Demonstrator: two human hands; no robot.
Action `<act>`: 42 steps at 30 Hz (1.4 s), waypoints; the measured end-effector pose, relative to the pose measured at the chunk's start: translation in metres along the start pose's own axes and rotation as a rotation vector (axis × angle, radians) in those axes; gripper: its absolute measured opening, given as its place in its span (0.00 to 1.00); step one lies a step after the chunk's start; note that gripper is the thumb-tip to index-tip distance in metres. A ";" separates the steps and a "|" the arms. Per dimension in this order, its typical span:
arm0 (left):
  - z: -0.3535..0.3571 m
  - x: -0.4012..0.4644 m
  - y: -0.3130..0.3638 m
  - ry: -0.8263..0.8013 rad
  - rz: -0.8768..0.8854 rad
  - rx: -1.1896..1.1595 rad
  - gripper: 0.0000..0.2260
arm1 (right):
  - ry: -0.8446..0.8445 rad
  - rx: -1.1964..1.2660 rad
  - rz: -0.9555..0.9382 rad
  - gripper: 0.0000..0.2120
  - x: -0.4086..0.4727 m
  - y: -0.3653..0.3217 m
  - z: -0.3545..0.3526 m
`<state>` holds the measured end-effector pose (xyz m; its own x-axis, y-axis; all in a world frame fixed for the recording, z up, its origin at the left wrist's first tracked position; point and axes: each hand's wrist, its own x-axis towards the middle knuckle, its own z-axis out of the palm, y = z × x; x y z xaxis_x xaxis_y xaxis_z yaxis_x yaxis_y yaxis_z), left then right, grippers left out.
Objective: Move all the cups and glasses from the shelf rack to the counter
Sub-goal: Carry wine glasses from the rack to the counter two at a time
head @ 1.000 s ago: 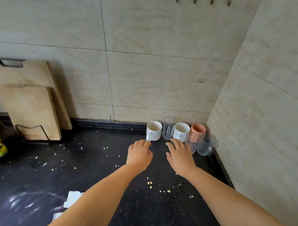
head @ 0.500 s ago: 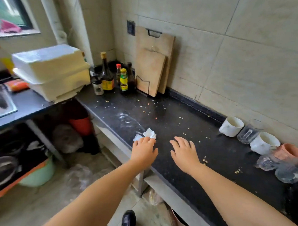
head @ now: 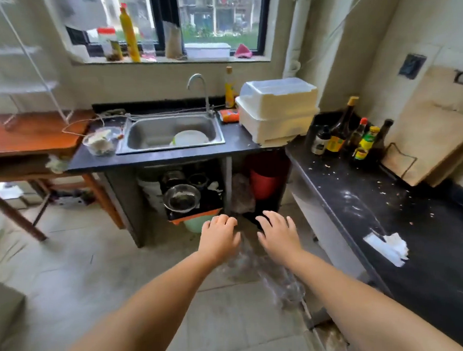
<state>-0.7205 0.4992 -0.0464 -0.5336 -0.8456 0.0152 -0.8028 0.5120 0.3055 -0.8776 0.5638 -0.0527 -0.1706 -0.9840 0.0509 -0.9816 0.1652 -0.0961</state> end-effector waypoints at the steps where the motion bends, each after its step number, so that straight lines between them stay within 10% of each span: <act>1: -0.007 -0.002 -0.019 -0.002 -0.015 0.019 0.22 | 0.002 0.000 -0.016 0.20 0.010 -0.020 0.005; 14: -0.121 -0.029 -0.322 0.143 -0.376 0.029 0.15 | -0.058 0.135 -0.311 0.22 0.139 -0.309 0.022; 42: -0.323 0.165 -0.669 0.394 -0.659 0.001 0.15 | 0.065 0.233 -0.720 0.20 0.548 -0.634 -0.014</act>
<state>-0.1858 -0.0312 0.0595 0.1896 -0.9673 0.1682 -0.9224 -0.1167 0.3682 -0.3496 -0.0793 0.0498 0.4934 -0.8367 0.2378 -0.8102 -0.5415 -0.2242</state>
